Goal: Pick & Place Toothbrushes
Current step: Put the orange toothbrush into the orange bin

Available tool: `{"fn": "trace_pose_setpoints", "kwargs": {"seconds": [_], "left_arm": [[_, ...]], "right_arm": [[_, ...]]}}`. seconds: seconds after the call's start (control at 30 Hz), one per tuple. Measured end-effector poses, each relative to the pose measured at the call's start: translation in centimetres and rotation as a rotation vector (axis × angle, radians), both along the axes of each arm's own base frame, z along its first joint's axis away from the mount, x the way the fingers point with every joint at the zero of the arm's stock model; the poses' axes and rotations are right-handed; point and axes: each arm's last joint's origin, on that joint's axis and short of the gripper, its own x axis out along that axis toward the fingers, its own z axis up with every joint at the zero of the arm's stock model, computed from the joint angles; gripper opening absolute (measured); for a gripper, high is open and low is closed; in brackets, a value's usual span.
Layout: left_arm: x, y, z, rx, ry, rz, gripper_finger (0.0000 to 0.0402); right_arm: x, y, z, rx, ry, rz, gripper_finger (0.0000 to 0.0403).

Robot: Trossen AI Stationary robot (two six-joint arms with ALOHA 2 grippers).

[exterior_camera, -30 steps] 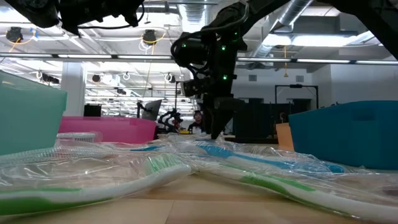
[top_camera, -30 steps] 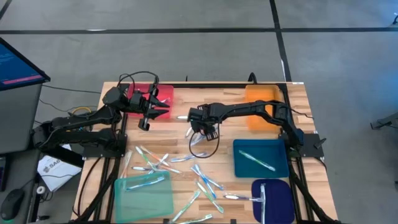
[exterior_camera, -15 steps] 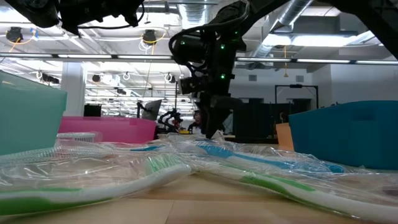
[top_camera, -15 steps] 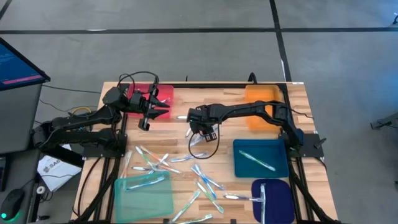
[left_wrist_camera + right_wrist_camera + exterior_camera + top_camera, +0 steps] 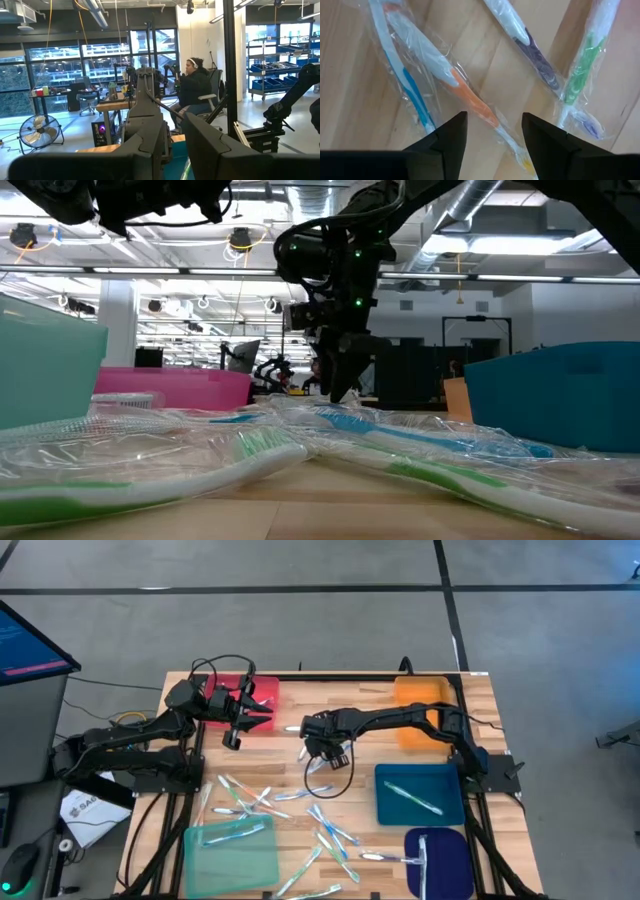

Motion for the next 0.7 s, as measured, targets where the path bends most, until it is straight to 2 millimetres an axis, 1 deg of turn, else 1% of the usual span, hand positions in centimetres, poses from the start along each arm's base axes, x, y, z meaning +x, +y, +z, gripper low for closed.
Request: {"fn": "trace_pose_setpoints", "kwargs": {"seconds": [0.27, 0.57, 0.63, 0.7], "left_arm": [[0.0, 0.0, 0.0, 0.000, 0.000, 0.000, 0.0072], [0.0, 0.0, 0.0, 0.001, -0.002, 0.000, 0.0072], [0.0, 0.0, 0.0, 0.001, -0.002, 0.000, 0.0072], [0.0, 0.0, 0.0, 0.001, -0.003, 0.000, 0.0072]], "right_arm": [[-0.6, -0.2, -1.5, 0.003, 0.007, -0.006, 0.0179], [-0.4, -0.2, -1.5, 0.018, -0.018, 0.010, 0.0173], [-0.2, -0.2, -2.2, 0.026, -0.010, 0.026, 0.0173], [-0.2, -0.4, -2.2, 0.028, -0.009, 0.024, 0.0173]]}}
